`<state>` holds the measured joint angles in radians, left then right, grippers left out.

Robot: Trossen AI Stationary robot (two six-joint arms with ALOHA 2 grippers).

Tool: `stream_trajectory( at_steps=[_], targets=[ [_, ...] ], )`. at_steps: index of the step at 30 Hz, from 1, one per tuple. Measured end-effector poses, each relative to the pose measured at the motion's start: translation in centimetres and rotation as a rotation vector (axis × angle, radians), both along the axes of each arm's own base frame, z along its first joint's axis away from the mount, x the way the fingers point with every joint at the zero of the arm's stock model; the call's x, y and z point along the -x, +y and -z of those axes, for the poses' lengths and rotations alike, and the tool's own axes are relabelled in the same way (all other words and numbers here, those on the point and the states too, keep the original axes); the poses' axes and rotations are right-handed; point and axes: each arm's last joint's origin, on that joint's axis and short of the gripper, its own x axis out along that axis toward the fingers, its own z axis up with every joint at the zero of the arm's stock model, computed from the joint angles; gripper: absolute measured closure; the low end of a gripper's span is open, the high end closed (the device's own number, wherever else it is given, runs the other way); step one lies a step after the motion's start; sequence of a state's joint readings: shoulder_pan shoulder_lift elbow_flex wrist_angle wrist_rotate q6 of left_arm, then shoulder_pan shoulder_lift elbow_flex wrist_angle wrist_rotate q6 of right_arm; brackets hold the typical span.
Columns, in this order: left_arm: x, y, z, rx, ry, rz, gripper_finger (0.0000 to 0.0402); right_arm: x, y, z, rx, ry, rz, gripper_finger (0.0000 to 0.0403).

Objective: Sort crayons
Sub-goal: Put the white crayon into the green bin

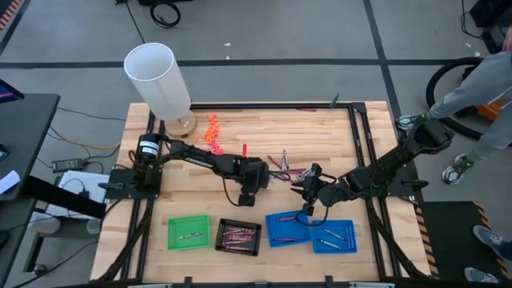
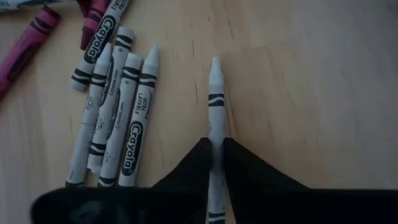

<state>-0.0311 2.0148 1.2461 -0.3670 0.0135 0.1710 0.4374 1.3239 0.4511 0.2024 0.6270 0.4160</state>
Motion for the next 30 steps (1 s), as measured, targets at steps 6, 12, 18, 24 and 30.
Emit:
stream_trajectory(
  at_steps=[6,12,18,24,30],
  targets=[
    [0.1,-0.1,-0.1,0.021,0.004,-0.032,0.0390,0.0,0.0,0.0,-0.002,-0.003,-0.001,0.0325],
    [0.9,-0.3,-1.7,0.057,0.001,-0.052,0.0390,0.0,0.1,0.0,-0.012,0.002,-0.015,0.0325],
    [1.3,-1.2,-4.4,0.064,-0.062,-0.056,0.0390,0.0,0.1,0.0,-0.013,0.005,-0.014,0.0325],
    [2.5,-2.9,-7.2,0.100,-0.101,-0.074,0.0390,0.0,0.1,0.0,-0.014,0.005,-0.015,0.0325],
    [4.2,-4.8,-9.9,0.150,-0.125,-0.093,0.0390,0.0,0.1,0.0,-0.016,0.004,-0.013,0.0325]
  ],
)
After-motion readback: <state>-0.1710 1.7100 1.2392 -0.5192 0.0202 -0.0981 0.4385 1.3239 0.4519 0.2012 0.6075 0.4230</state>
